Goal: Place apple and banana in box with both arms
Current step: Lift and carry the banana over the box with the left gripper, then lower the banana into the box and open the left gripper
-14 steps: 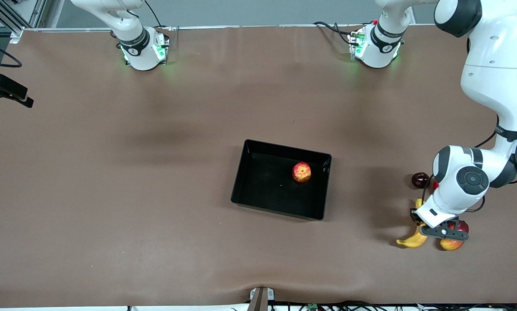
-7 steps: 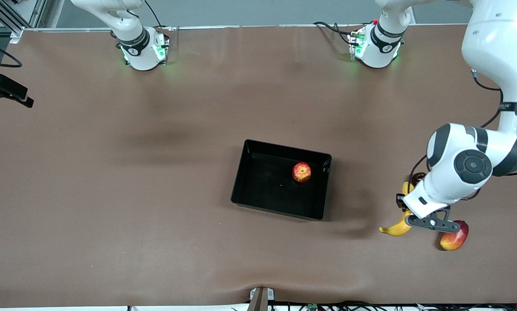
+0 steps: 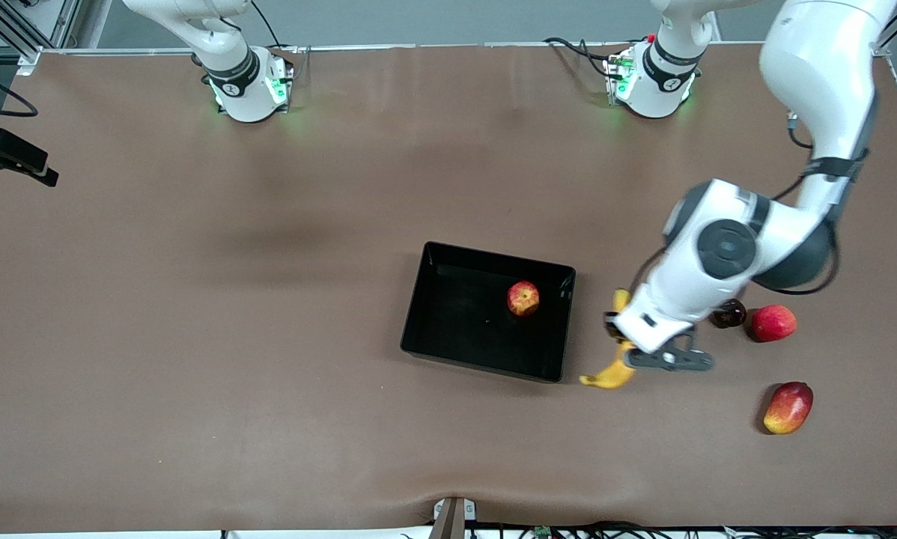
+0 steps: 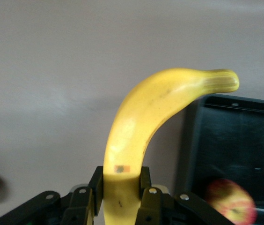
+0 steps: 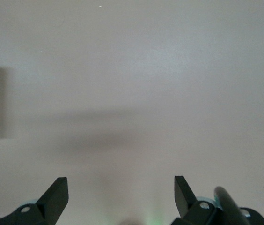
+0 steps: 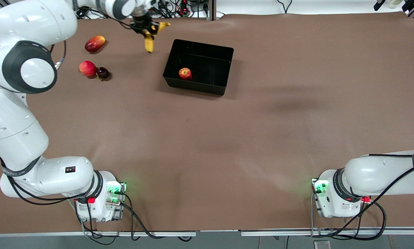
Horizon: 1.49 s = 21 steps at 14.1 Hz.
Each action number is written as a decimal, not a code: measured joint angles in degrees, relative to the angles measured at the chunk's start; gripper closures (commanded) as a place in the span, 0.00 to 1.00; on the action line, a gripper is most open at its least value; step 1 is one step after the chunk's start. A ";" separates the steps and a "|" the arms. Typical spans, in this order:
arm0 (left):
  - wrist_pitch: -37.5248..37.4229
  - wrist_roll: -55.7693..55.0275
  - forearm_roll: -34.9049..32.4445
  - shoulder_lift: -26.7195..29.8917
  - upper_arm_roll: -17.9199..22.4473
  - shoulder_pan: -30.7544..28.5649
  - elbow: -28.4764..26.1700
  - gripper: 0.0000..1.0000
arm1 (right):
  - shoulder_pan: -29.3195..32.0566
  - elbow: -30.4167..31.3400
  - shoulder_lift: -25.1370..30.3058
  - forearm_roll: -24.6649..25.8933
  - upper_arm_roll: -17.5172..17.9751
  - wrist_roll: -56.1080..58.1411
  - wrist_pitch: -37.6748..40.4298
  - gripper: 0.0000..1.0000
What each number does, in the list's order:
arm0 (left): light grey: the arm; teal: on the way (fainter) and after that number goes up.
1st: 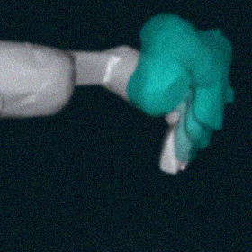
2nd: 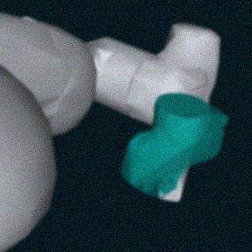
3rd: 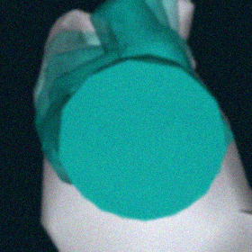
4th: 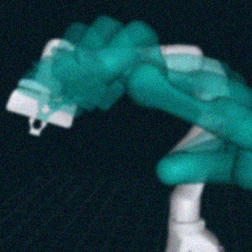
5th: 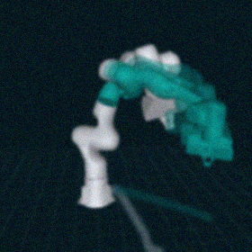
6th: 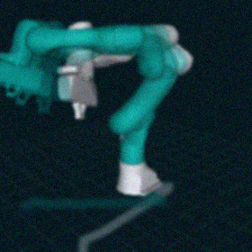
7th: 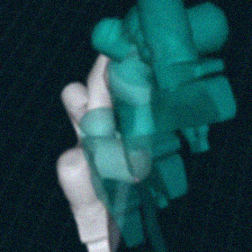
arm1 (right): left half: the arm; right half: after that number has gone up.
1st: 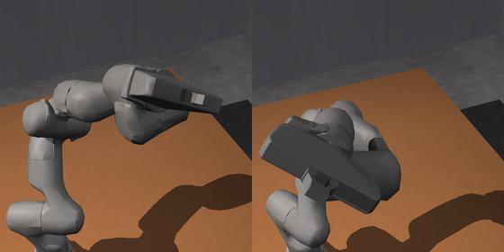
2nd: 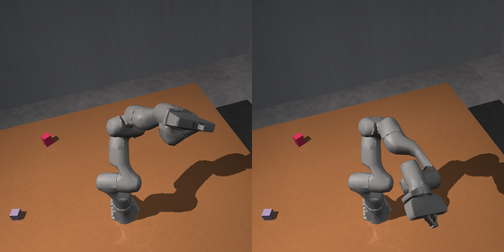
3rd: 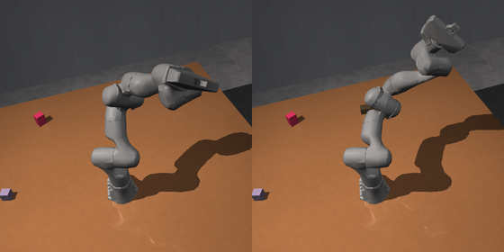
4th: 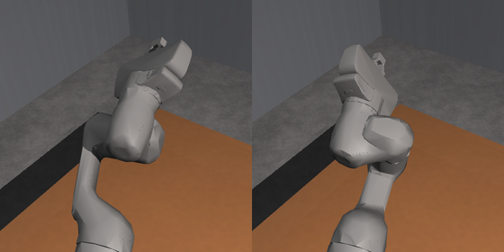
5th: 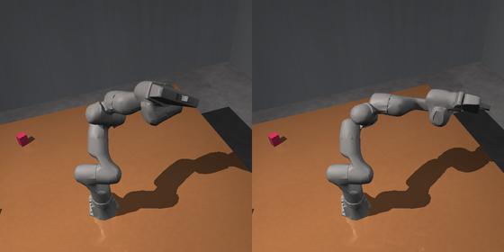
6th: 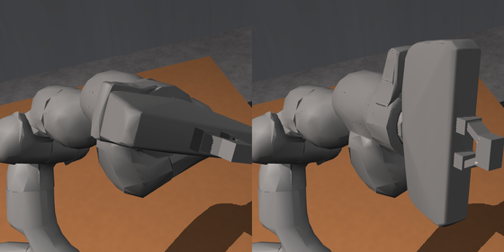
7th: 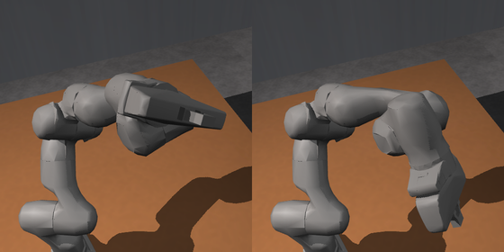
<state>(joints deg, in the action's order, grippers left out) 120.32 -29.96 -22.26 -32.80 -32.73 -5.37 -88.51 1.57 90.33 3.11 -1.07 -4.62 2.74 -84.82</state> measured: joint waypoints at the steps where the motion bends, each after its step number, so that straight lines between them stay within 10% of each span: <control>1: 0.00 -2.95 0.00 0.00 -0.03 1.80 0.01 1.00 | 0.00 0.00 0.00 -0.09 0.00 0.00 0.00 0.00; 21: 0.81 -22.97 0.00 -6.99 3.05 20.03 4.69 1.00 | 0.03 0.00 -0.01 -1.10 0.12 0.06 0.65 0.00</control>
<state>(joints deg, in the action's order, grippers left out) 121.13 -52.93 -22.26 -39.79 -29.68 14.66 -83.83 1.59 90.33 3.10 -2.16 -4.50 2.79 -84.17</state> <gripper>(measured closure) 0.661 0.000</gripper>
